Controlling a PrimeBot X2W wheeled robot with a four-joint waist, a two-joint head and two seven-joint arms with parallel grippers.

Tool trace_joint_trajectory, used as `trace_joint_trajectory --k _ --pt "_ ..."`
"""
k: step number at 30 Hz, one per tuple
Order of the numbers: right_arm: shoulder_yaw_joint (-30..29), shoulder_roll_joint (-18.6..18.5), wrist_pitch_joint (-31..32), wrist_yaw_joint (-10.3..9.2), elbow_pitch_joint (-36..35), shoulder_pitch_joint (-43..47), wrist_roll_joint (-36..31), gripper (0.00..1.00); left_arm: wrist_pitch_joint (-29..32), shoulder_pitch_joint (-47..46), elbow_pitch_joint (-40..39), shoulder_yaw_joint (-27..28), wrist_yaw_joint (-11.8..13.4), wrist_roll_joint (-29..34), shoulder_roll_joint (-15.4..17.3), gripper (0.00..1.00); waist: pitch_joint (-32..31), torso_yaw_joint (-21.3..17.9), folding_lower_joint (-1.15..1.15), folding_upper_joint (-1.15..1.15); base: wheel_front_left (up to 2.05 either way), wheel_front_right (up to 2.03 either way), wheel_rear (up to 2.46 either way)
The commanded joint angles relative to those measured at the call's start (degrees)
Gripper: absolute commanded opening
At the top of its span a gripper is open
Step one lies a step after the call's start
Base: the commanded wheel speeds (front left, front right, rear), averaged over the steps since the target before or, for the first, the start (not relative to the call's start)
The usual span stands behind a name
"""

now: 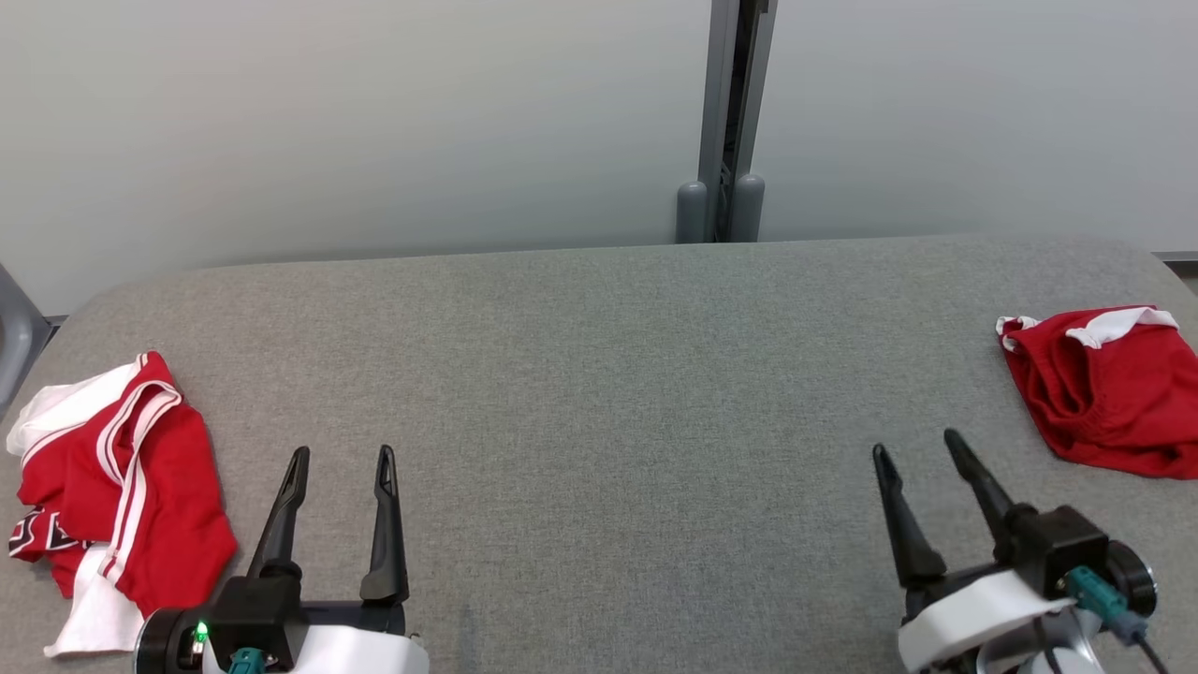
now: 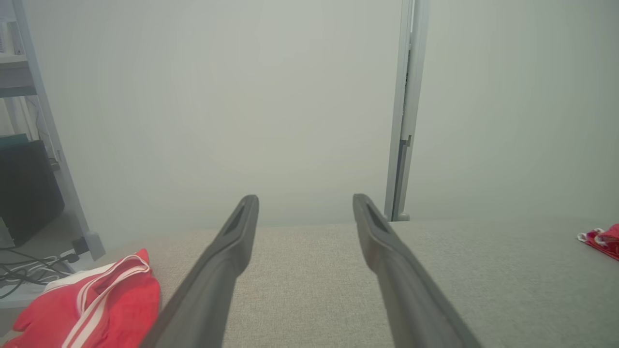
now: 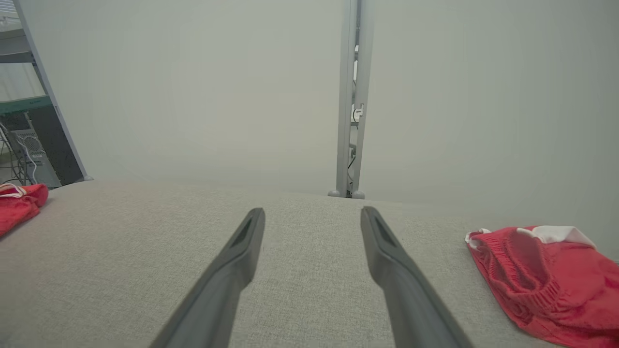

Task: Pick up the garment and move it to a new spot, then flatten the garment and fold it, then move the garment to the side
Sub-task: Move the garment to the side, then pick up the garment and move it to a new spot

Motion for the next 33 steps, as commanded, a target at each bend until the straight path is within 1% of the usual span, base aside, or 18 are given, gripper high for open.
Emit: trace_joint_trajectory --k 1,8,18,21,24,27,33 --pt "-0.2 0.3 -0.6 0.01 -0.5 1.2 -1.3 1.00 -0.2 0.5 0.0 0.4 0.0 0.3 0.2 1.00 0.0 0.0 0.00 0.00 0.00 0.00 0.00" --pt "-1.1 1.9 -0.6 0.01 -1.7 2.9 -2.0 1.00 -0.2 0.5 0.1 0.5 0.1 0.4 0.2 1.00 0.2 0.2 0.00 0.00 0.00 0.00 0.00" --pt "-1.9 2.4 -0.6 0.01 -1.8 2.8 -2.1 1.00 -0.2 -0.4 0.0 0.1 -0.2 0.6 0.2 1.00 0.2 0.8 0.00 0.00 0.00 0.00 0.00" --pt "-2.2 2.5 -0.6 0.01 -2.0 3.2 -2.1 1.00 -0.2 -0.4 0.1 -0.2 -0.5 0.7 0.2 1.00 0.2 1.6 0.00 0.00 0.00 0.00 0.00" --pt "-2.3 2.5 -0.6 0.01 -2.2 3.4 -1.9 1.00 -0.2 -0.7 0.3 -0.6 -0.5 0.8 0.2 1.00 0.1 3.8 0.00 0.00 0.00 0.00 0.00" --pt "-1.9 2.6 -0.6 0.01 -2.0 3.7 -1.7 1.00 -0.2 -0.6 0.2 -1.0 -0.4 0.8 0.2 1.00 -0.1 7.0 0.00 0.00 0.00 0.00 0.00" --pt "-0.8 2.6 -0.6 0.01 -1.9 4.7 -1.1 1.00 -0.2 0.5 0.3 -0.7 -0.9 1.7 0.2 1.00 -1.2 15.4 0.00 0.00 0.00 0.00 0.00"
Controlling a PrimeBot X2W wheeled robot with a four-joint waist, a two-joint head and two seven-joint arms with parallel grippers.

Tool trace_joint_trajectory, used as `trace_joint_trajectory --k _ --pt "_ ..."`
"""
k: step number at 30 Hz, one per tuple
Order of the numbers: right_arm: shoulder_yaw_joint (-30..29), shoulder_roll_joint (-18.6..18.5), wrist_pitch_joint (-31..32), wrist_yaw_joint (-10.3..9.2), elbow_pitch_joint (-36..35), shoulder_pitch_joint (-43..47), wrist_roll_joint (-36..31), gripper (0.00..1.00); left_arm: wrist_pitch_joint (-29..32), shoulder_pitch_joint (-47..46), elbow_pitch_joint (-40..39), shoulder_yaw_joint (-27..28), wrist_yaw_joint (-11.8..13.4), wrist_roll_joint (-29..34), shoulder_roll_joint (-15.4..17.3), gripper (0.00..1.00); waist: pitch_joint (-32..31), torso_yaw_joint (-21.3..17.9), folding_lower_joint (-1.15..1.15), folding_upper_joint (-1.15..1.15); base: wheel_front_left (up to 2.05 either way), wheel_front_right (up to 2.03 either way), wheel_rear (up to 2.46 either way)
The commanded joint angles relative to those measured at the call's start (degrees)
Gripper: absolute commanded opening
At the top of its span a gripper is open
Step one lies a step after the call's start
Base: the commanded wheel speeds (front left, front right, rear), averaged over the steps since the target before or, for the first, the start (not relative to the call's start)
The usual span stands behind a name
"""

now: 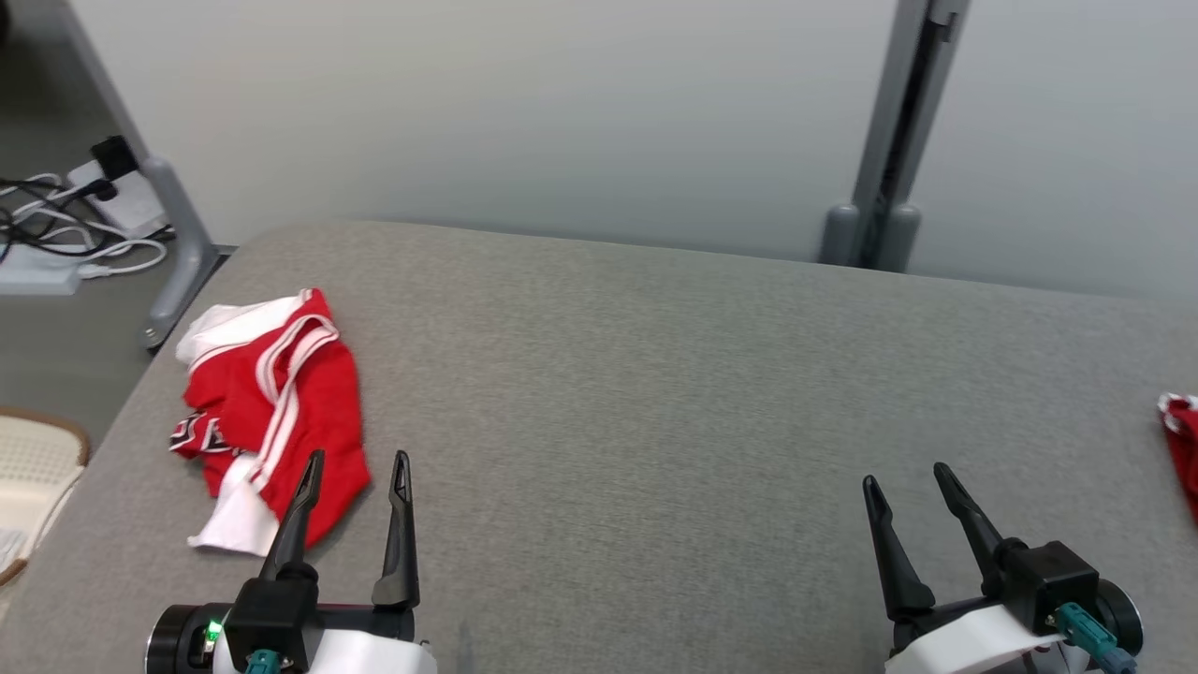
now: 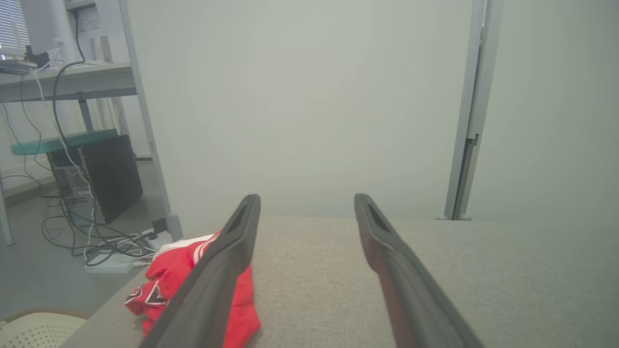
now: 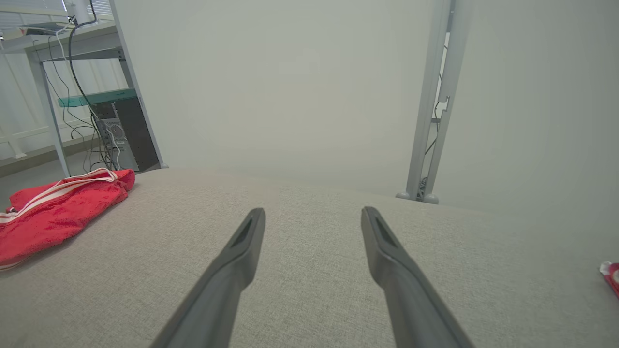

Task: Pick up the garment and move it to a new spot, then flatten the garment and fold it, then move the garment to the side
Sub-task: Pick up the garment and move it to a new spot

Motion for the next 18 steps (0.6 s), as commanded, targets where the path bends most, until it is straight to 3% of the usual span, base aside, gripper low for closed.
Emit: trace_joint_trajectory --k 1,9,18 --pt "0.1 -0.1 -0.3 0.01 0.1 0.5 0.5 1.00 -0.2 0.5 0.0 0.4 -0.4 0.5 0.2 1.00 -0.9 5.5 0.00 0.00 0.00 0.00 0.00" --pt "2.4 0.0 -0.3 0.01 -0.1 1.0 2.1 1.00 -0.2 2.3 -0.5 3.1 -1.5 1.9 0.3 1.00 -2.2 14.7 0.00 0.00 0.00 0.00 0.00" --pt "6.9 -0.1 -0.3 0.01 0.7 -2.8 2.9 1.00 -0.2 3.9 -2.7 5.4 -0.4 1.1 0.2 1.00 -0.6 16.2 0.00 0.00 0.00 0.00 0.00"
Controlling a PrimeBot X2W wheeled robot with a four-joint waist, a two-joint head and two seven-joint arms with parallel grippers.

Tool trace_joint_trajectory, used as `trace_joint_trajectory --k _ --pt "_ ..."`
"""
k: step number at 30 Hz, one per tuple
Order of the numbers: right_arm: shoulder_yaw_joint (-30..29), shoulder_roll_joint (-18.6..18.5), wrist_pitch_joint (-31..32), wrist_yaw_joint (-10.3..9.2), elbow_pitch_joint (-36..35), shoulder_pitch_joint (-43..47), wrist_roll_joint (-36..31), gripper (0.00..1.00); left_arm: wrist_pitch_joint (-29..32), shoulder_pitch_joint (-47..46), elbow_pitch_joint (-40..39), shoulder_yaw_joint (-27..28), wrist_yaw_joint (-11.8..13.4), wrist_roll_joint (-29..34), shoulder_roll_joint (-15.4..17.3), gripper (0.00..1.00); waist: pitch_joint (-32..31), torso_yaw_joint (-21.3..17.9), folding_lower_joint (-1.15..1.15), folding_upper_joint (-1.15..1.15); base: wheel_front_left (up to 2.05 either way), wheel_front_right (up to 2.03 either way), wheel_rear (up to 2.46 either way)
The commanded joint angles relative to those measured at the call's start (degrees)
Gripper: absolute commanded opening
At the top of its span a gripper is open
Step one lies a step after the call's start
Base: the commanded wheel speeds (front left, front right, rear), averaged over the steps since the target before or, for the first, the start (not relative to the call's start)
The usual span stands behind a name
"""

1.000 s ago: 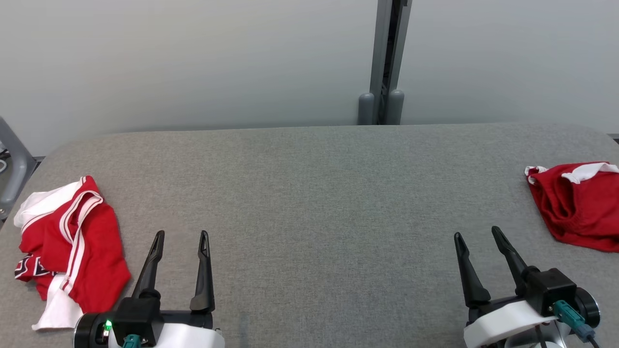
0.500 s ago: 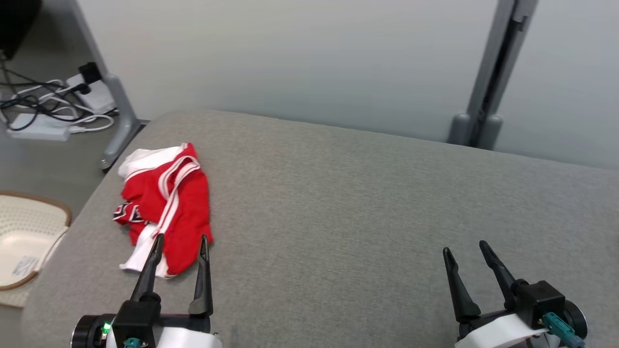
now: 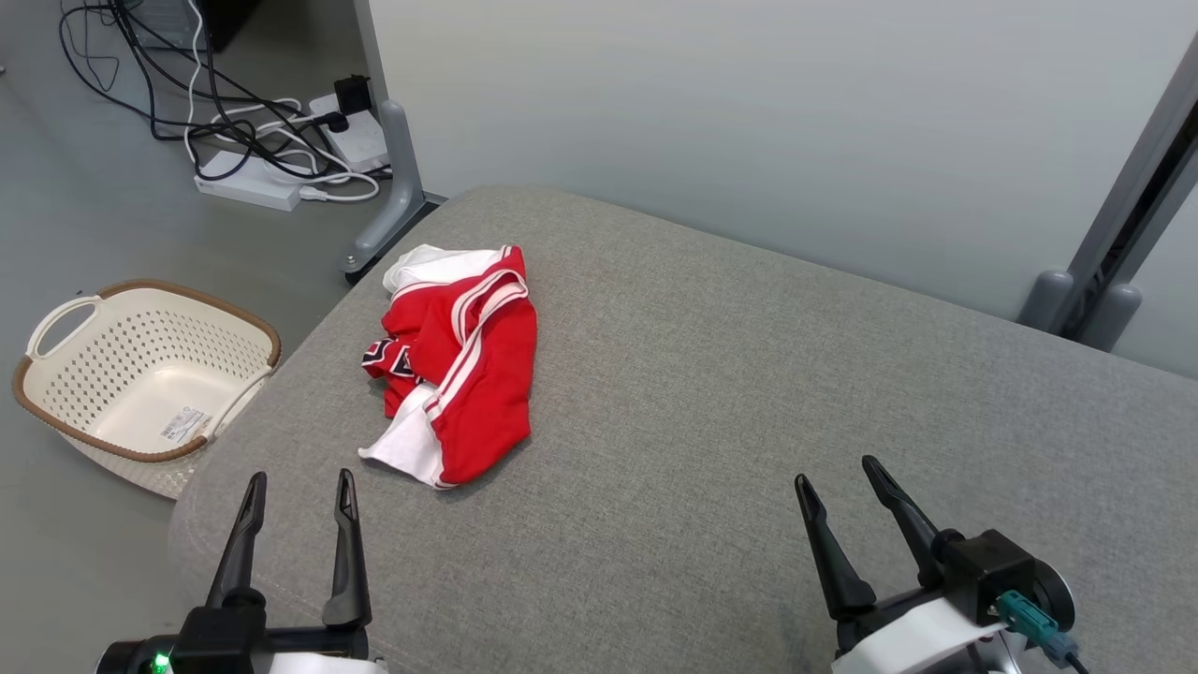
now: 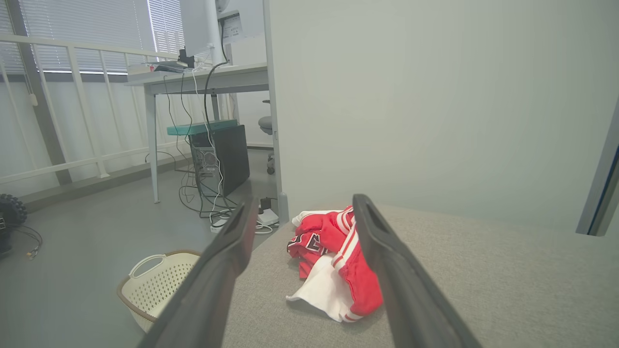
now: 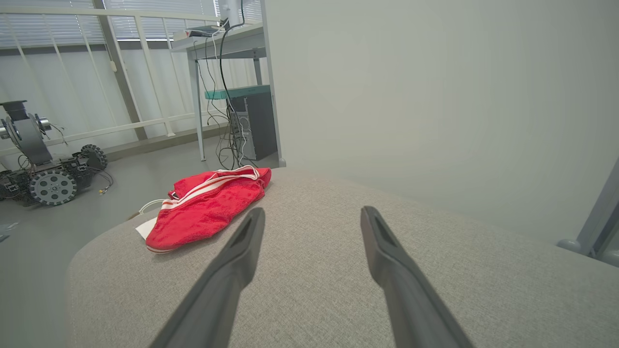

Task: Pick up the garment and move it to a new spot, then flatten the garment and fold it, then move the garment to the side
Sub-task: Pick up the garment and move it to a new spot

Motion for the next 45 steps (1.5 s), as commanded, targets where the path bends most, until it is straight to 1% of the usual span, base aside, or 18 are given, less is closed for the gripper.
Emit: trace_joint_trajectory --k 1,9,11,13,16,19,22,25,28,30,33,36,37,39,42,45 --pt "0.1 -0.4 -0.3 0.01 0.2 -0.9 0.2 1.00 -0.2 0.3 -0.5 0.2 0.4 -0.5 0.1 1.00 0.2 0.1 0.00 0.00 0.00 0.00 0.00" --pt "0.4 -0.4 -0.3 0.01 1.0 -1.5 0.4 1.00 -0.2 0.2 -0.7 0.1 0.8 -0.7 0.1 1.00 0.0 0.0 0.00 0.00 0.00 0.00 0.00" --pt "0.2 -0.4 -0.3 0.01 0.9 -1.1 0.4 1.00 -0.2 0.2 0.2 0.1 0.3 -1.4 0.1 1.00 -0.1 -0.1 0.00 0.00 0.00 0.00 0.00" --pt "-0.2 -0.4 -0.3 0.01 0.5 -0.5 0.4 1.00 -0.2 -0.7 0.7 1.4 0.2 -3.1 0.2 1.00 -0.1 -0.2 0.00 0.00 0.00 0.00 0.00" --pt "-1.1 -0.4 -0.3 0.01 -0.4 0.1 -0.7 1.00 -0.2 -3.5 2.3 3.0 -1.7 -4.3 0.6 1.00 1.1 -0.4 0.00 0.00 0.00 0.00 0.00" --pt "-2.0 -0.6 -0.3 0.01 -0.9 0.3 -2.2 1.00 -0.2 -6.7 6.4 3.0 -4.7 -5.3 2.5 1.00 3.1 -0.7 0.00 0.00 0.00 0.00 0.00" --pt "-2.3 -1.5 -0.1 0.01 -1.6 -1.0 -3.3 1.00 0.5 -12.5 9.4 3.6 -6.7 -6.2 4.6 1.00 6.2 -2.3 0.00 0.00 0.00 0.00 0.00" --pt "-2.2 -2.5 0.7 0.01 -2.8 -2.3 -4.0 1.00 4.3 -17.3 12.7 2.8 -9.1 -6.2 7.4 1.00 9.4 -4.0 0.00 0.00 0.00 0.00 0.00" --pt "-1.7 -3.5 1.7 0.01 -4.2 -3.6 -4.6 1.00 7.9 -24.1 16.2 1.6 -11.1 -5.7 10.3 1.00 12.6 -5.6 0.00 0.00 0.00 0.00 0.00" --pt "-1.2 -4.4 2.4 0.01 -5.0 -4.2 -5.2 1.00 10.2 -27.8 19.4 0.2 -12.4 -5.8 11.7 1.00 14.3 -6.7 0.00 0.00 0.00 0.00 0.00" --pt "-0.7 -5.4 3.3 0.01 -6.8 -5.2 -5.6 1.00 13.1 -33.9 24.5 -1.1 -13.7 -8.1 12.9 1.00 16.8 -8.4 0.00 0.00 0.00 0.00 0.00" --pt "-0.1 -6.4 4.1 0.01 -8.6 -6.3 -5.7 1.00 16.3 -39.1 30.4 -3.1 -14.3 -10.9 14.3 1.00 19.1 -10.1 0.00 0.00 0.00 0.00 0.00" --pt "0.1 -6.8 4.4 0.00 -9.6 -6.9 -5.6 1.00 19.0 -42.1 34.0 -5.5 -14.4 -13.0 14.9 1.00 20.4 -11.1 0.00 0.00 0.00 0.00 0.00" --pt "0.2 -7.2 4.9 0.01 -10.6 -7.2 -5.6 1.00 22.5 -44.5 37.1 -8.4 -14.5 -16.3 15.7 1.00 21.4 -12.0 0.00 0.00 0.00 0.00 0.00" --pt "0.2 -7.6 5.5 0.00 -12.1 -7.6 -5.7 1.00 27.6 -47.5 41.5 -10.8 -14.4 -22.1 17.0 1.00 22.8 -13.1 0.00 0.00 0.00 0.00 0.00" --pt "0.7 -7.9 6.0 0.01 -13.2 -7.9 -5.5 1.00 30.7 -50.0 45.5 -13.0 -14.4 -24.1 19.0 1.00 24.0 -14.2 0.00 0.00 0.00 0.00 0.00"
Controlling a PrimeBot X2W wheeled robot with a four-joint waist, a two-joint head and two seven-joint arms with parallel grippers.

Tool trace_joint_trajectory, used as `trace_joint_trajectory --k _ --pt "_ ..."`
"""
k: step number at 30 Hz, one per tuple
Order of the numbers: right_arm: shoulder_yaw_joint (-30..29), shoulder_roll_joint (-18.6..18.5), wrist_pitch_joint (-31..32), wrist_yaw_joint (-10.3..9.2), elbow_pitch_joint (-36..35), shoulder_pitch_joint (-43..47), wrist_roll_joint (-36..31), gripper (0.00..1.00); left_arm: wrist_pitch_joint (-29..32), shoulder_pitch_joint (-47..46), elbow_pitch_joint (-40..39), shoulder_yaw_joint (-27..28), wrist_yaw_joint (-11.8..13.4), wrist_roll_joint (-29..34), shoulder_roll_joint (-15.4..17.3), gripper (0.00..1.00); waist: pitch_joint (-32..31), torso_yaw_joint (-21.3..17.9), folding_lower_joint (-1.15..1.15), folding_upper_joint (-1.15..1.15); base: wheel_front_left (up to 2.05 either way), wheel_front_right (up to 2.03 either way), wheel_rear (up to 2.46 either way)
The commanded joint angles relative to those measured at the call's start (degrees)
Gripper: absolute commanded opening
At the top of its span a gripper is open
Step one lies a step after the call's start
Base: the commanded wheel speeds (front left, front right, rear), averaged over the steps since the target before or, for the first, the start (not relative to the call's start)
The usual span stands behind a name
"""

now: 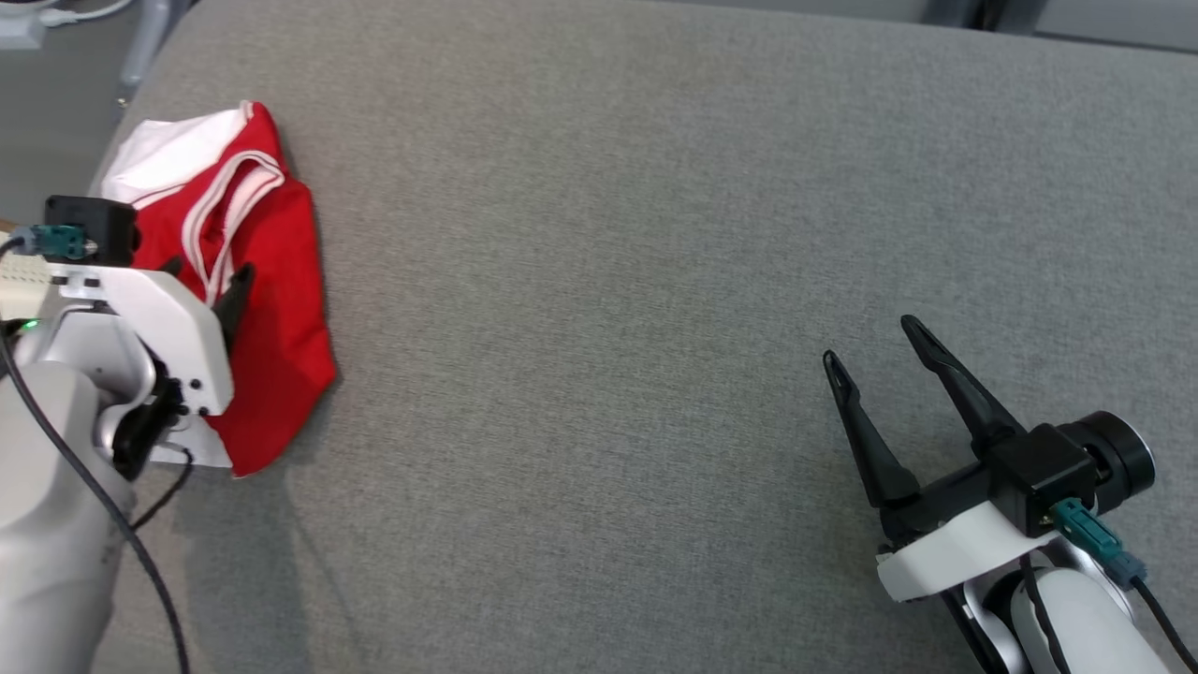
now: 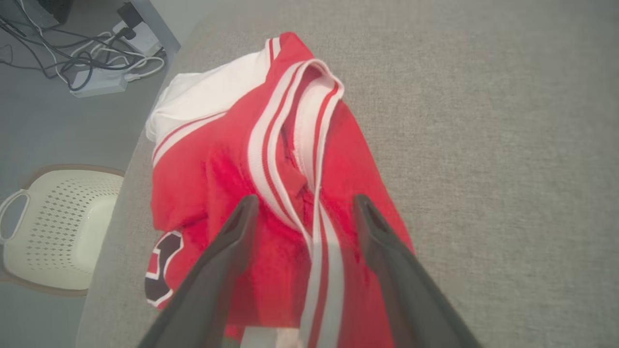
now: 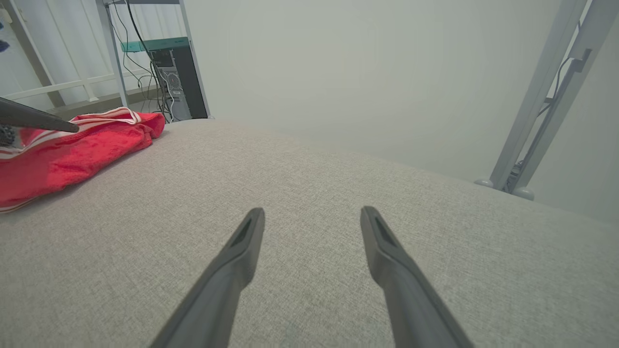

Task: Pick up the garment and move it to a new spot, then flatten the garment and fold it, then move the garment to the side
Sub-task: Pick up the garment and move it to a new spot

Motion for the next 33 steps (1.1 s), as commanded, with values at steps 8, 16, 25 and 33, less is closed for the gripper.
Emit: trace_joint_trajectory --k 8,16,25,33 --pt "0.9 -0.7 0.5 0.01 -1.6 -0.8 0.1 1.00 3.2 -5.5 9.4 -1.7 0.0 -3.2 2.0 1.00 3.1 -3.0 0.00 0.00 0.00 0.00 0.00" --pt "0.5 -0.3 0.5 0.01 -1.6 -1.1 -0.1 1.00 2.3 -8.3 12.0 -3.9 0.0 -6.0 2.6 0.00 3.8 -3.5 0.00 0.00 0.00 0.00 0.00" --pt "0.7 -0.3 -1.4 0.01 1.2 -2.8 0.7 1.00 -11.5 -10.0 10.1 -6.3 0.4 -3.6 3.5 0.00 -0.7 -3.5 0.00 0.00 0.00 0.00 0.00" --pt "-0.9 0.0 -3.1 0.01 3.5 -3.8 1.4 1.00 -21.8 -9.5 4.3 -7.6 0.3 -1.9 1.6 0.00 -6.5 -4.9 0.00 0.00 0.00 0.00 0.00"
